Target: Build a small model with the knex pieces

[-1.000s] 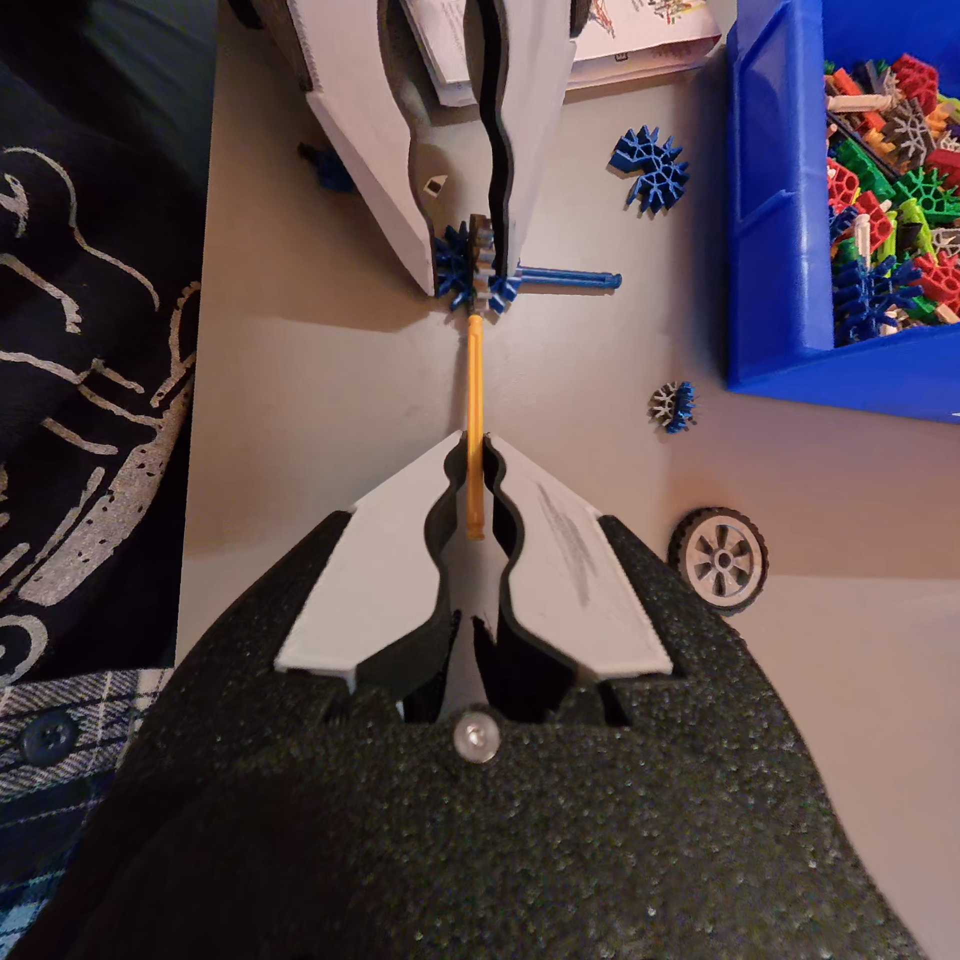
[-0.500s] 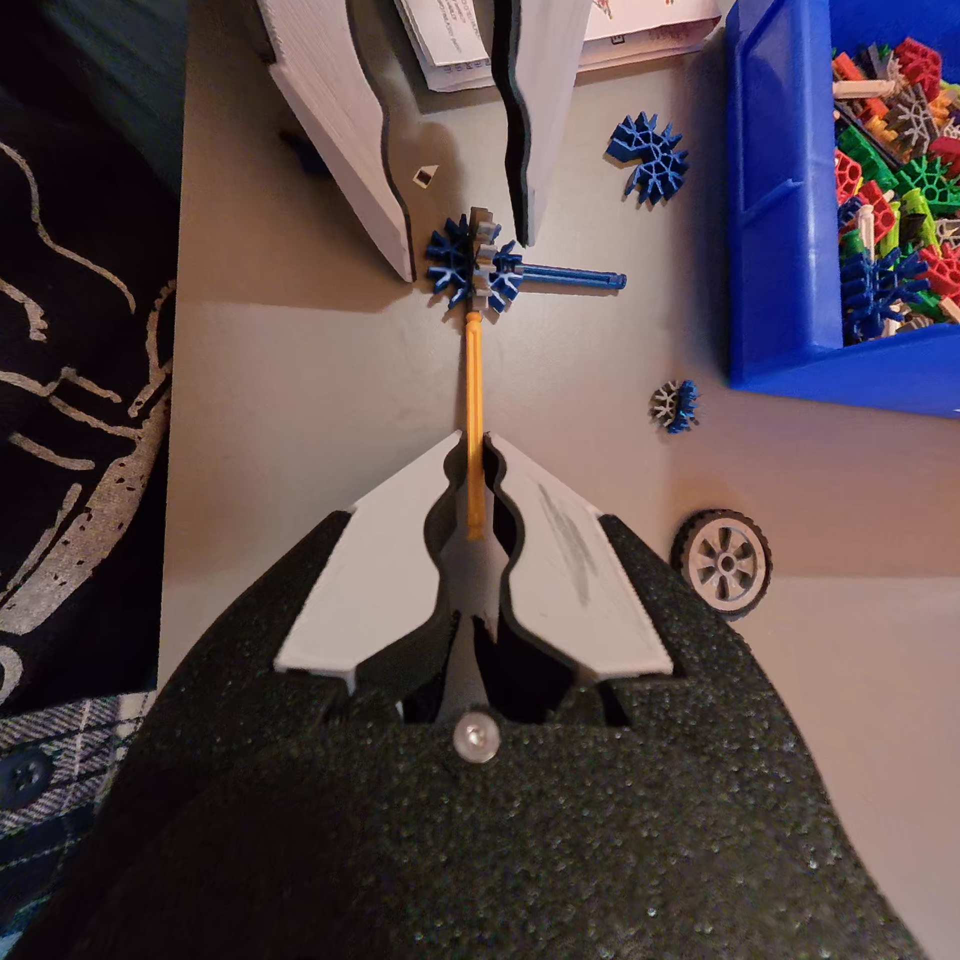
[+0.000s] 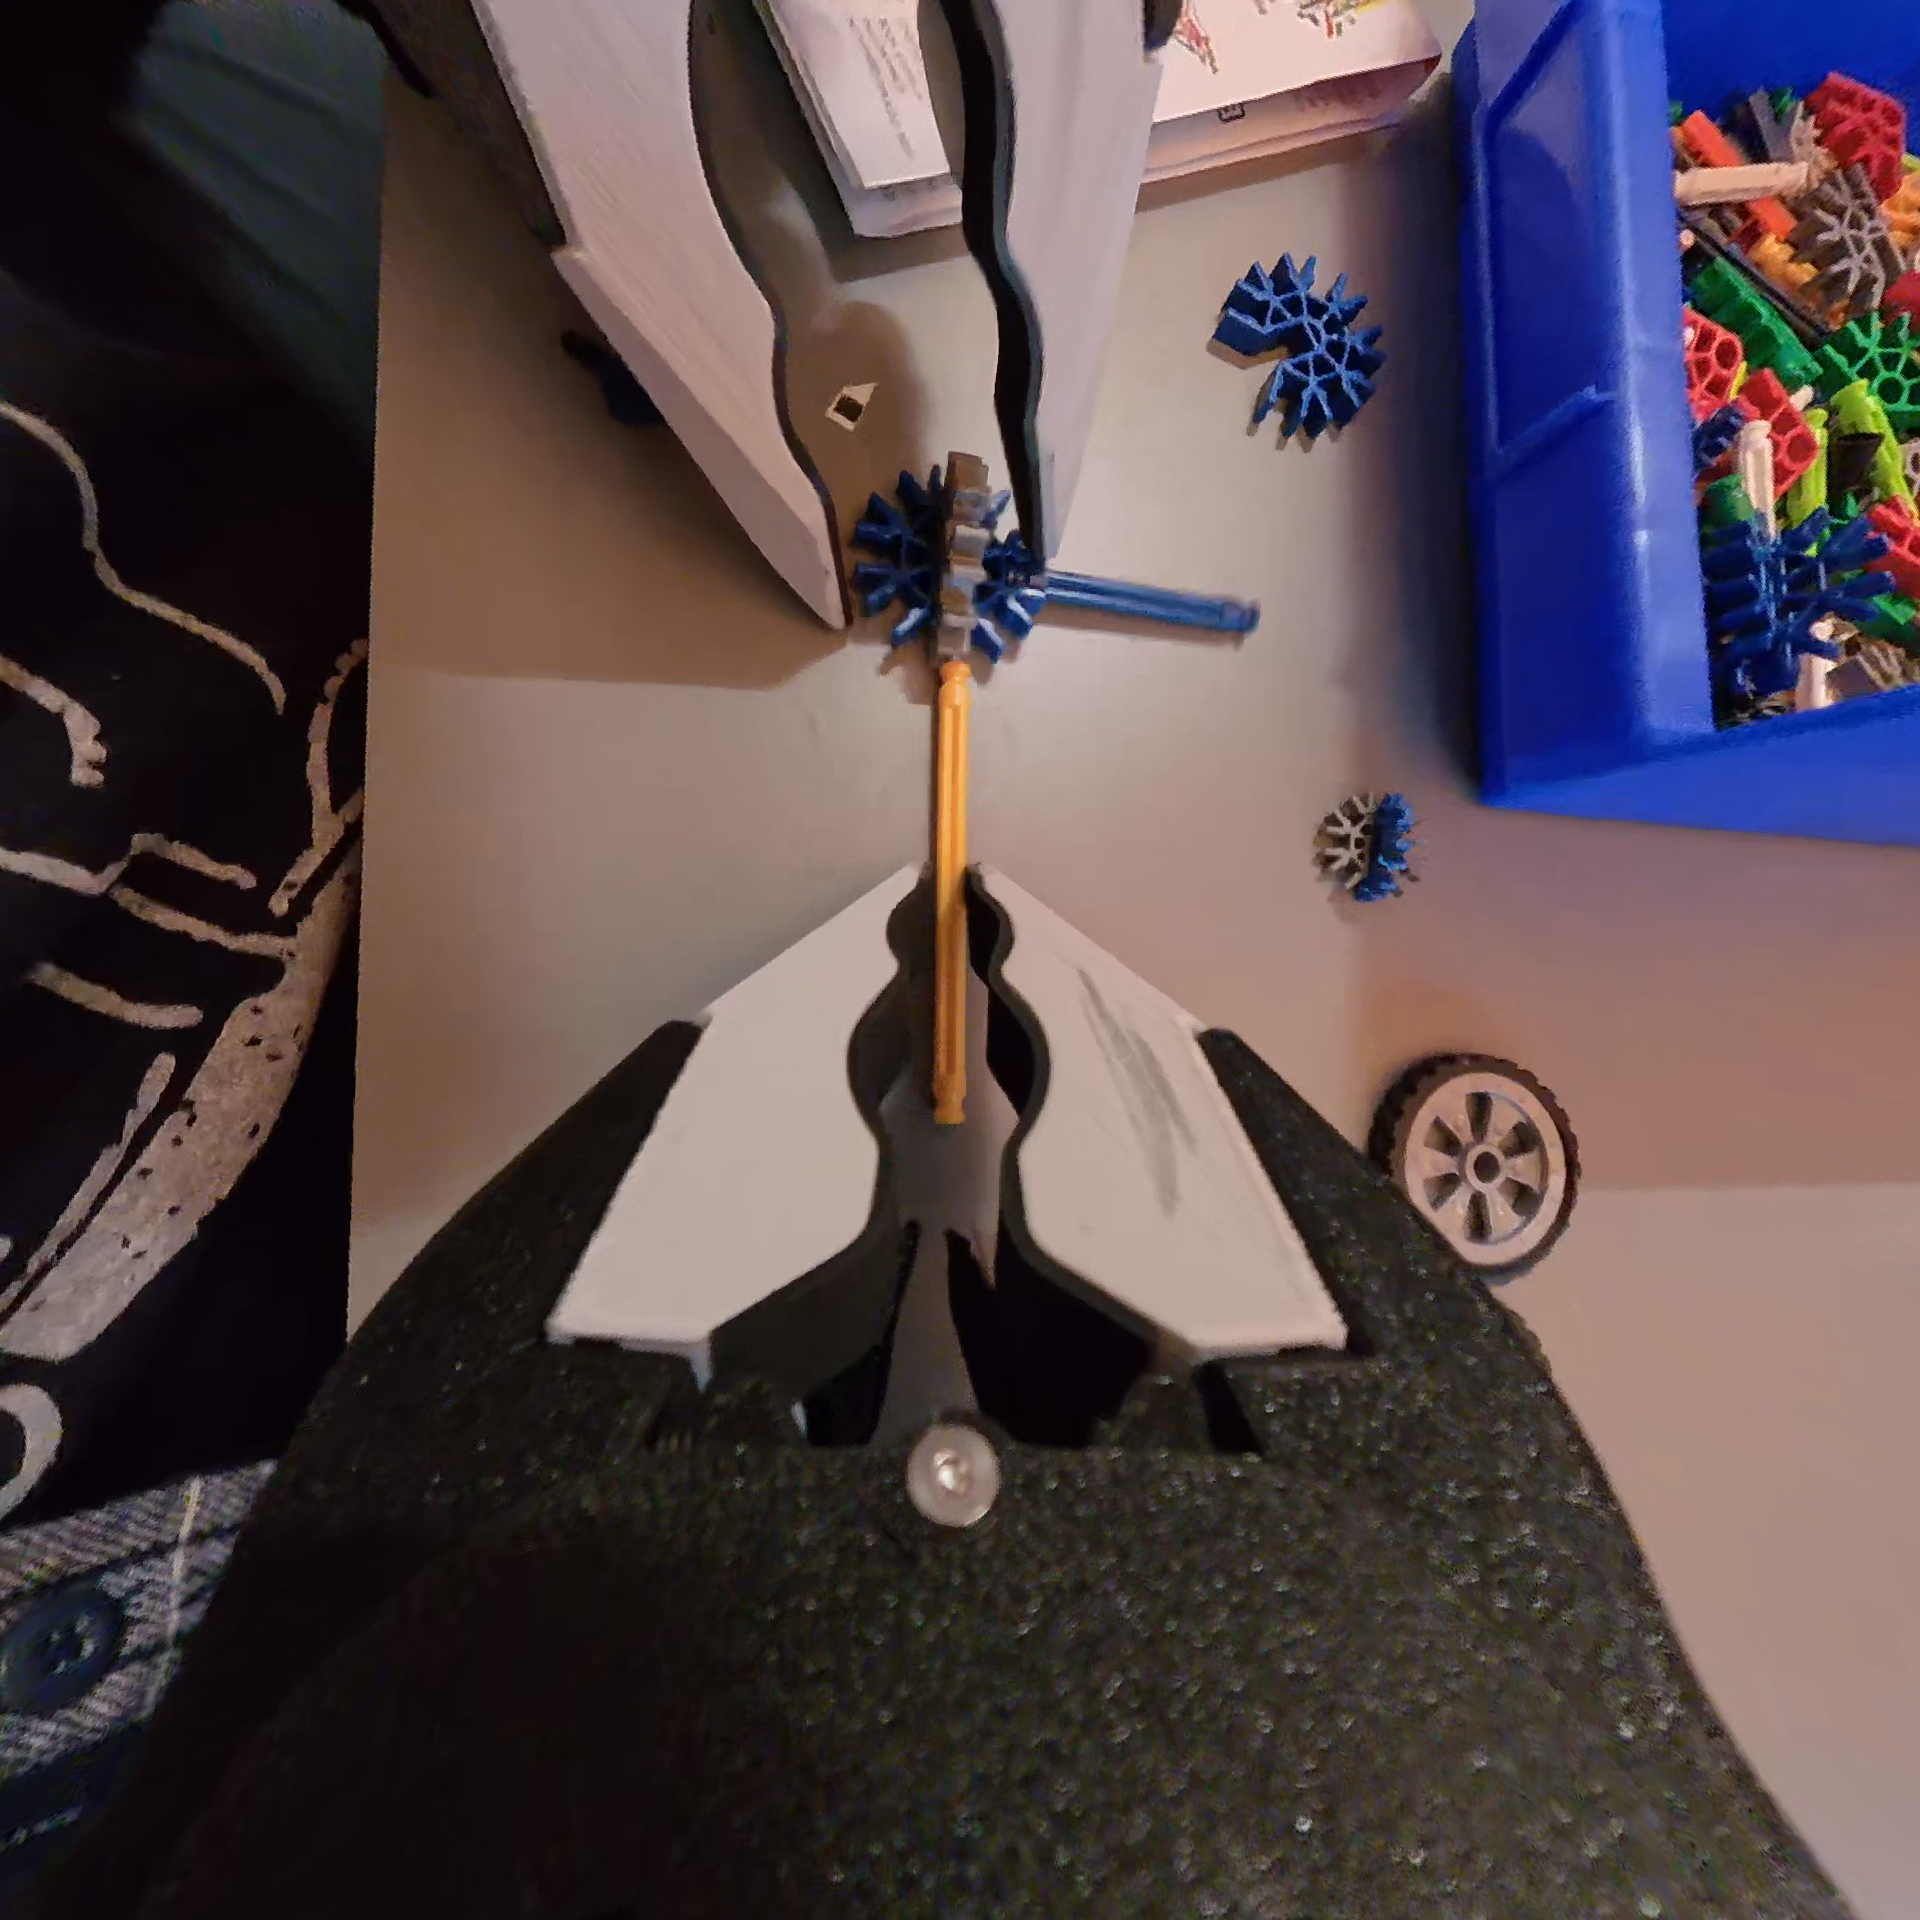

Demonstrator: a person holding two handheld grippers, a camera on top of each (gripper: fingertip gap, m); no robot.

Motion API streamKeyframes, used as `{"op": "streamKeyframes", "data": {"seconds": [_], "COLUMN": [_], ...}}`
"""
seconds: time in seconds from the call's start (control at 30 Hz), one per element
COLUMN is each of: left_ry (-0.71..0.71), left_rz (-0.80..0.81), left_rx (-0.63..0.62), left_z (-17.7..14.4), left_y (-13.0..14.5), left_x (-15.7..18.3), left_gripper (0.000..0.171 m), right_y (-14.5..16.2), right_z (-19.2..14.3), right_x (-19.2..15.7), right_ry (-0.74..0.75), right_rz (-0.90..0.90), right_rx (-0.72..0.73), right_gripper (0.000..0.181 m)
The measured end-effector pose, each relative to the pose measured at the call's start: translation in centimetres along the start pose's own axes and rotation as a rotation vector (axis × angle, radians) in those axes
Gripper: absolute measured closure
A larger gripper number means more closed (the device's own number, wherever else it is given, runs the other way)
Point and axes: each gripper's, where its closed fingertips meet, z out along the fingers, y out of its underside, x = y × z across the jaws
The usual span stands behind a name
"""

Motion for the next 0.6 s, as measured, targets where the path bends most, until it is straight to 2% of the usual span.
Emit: {"op": "streamKeyframes", "data": {"seconds": [0.2,0.5,0.6], "left_ry": [-0.008,-0.023,-0.015], "left_rz": [0.004,-0.014,-0.016], "left_rx": [0.003,0.018,0.010], "left_z": [-0.02,-0.81,-0.70], "left_y": [-0.05,-0.03,0.21], "left_x": [-0.02,-0.61,-0.63], "left_gripper": [0.139,0.134,0.137], "right_y": [0.00,0.03,-0.10], "right_z": [0.08,0.04,0.11], "right_x": [0.25,0.17,0.07], "right_ry": [0.001,-0.006,-0.010], "right_rz": [0.025,0.031,0.029], "right_rx": [-0.001,0.006,0.011], "right_gripper": [0.177,0.177,0.177]}}
